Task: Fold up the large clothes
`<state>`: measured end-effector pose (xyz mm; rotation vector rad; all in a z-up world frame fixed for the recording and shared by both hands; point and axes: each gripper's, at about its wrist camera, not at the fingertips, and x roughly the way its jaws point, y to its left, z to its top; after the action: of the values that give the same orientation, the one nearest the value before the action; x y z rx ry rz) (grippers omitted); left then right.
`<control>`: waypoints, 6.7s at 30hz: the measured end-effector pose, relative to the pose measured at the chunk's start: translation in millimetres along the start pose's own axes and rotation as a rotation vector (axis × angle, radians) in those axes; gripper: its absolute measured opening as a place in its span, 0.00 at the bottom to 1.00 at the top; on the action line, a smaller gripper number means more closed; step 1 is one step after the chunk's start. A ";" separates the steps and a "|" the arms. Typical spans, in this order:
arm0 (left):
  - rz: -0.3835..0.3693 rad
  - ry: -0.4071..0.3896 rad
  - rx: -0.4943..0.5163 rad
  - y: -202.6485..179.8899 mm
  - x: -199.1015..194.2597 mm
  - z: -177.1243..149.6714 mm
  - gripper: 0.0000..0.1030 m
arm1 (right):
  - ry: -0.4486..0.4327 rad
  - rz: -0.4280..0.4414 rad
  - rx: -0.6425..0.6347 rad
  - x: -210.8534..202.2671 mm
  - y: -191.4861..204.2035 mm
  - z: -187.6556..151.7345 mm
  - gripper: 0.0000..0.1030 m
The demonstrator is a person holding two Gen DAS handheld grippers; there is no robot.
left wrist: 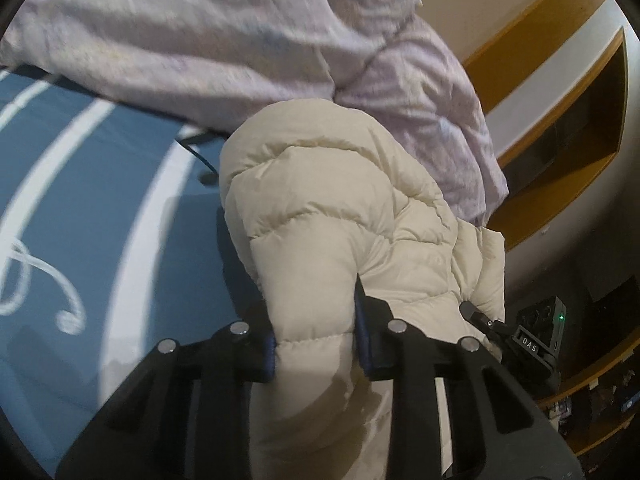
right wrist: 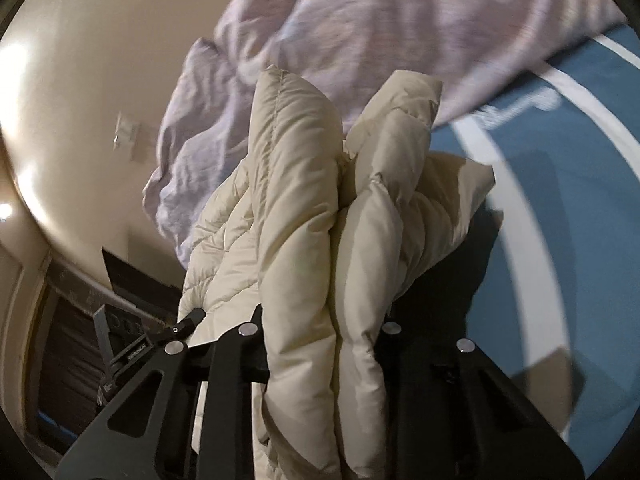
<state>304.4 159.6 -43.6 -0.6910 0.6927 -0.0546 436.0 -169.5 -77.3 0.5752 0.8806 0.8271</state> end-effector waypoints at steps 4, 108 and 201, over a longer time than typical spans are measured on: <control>0.043 -0.043 0.018 13.3 -21.5 11.4 0.29 | 0.013 0.003 -0.072 22.8 25.0 -2.9 0.23; 0.603 -0.136 0.384 7.8 91.4 51.3 0.86 | -0.061 -0.582 -0.401 135.7 37.4 20.7 0.57; 0.374 -0.015 0.278 -51.1 -147.1 -161.1 0.98 | -0.024 -0.491 -0.391 -72.0 142.4 -194.3 0.99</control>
<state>101.5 67.6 -19.0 -0.2881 0.7732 0.1945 190.4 -127.7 -43.7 0.0178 0.7660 0.5194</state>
